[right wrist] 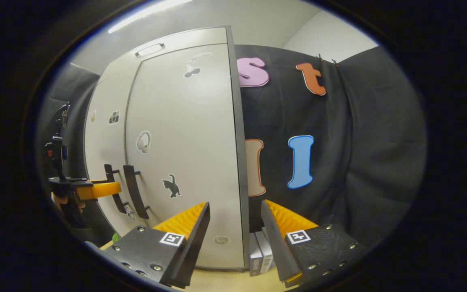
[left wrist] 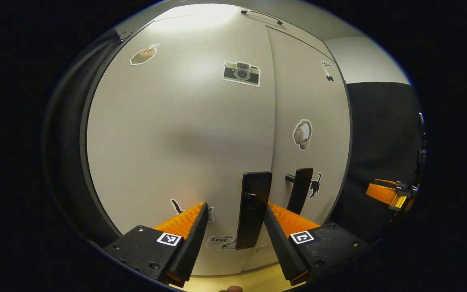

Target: Grab one shoe with the right hand and put it into the shoe cabinet, grab the other shoe with the left hand and put it into the shoe cabinet; then close the right door with the right hand and the left door with the left hand.

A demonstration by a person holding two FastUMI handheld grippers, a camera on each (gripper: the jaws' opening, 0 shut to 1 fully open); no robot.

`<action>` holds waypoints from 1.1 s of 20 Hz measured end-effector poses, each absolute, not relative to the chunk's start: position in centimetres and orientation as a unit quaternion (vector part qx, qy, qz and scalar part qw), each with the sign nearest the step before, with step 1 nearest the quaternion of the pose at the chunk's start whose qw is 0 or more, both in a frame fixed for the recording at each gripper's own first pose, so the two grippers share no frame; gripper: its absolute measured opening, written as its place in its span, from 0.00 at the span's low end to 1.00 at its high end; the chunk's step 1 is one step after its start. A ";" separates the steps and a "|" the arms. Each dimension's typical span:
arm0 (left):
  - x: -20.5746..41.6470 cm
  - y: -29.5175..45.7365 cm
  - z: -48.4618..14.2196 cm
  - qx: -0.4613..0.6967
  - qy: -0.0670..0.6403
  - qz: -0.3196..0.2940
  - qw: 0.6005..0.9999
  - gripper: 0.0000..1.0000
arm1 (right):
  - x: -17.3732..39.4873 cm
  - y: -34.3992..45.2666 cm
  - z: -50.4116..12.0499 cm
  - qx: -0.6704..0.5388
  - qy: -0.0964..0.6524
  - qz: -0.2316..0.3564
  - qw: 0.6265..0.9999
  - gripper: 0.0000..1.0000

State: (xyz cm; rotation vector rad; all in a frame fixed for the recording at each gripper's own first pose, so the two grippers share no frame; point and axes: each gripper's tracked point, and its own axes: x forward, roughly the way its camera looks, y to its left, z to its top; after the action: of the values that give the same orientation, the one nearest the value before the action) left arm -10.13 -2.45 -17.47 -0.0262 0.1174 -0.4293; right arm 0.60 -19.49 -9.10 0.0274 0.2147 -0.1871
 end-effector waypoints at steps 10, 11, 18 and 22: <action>-10.2 -2.4 -17.4 -0.014 0.062 -0.216 0.974 0.83 | 1.9 -17.0 -10.0 0.026 0.120 -0.068 0.990 0.77; -10.3 -2.4 -17.4 -0.012 0.066 -0.212 0.975 0.83 | 1.8 -16.3 -9.8 0.028 0.119 -0.063 0.991 0.77; -17.1 -0.4 -12.3 0.006 0.033 -0.189 0.981 0.83 | -1.4 -11.1 -3.6 0.005 0.078 -0.023 0.997 0.77; -22.0 0.8 -6.9 -0.010 0.000 -0.185 0.983 0.83 | -3.4 -7.7 1.8 0.012 0.043 -0.002 0.999 0.76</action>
State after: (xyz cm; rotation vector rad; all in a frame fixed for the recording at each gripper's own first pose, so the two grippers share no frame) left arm -21.98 0.83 -6.86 -0.0201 0.0002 -0.3715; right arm -3.35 -7.66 1.83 0.0248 0.0862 -0.0033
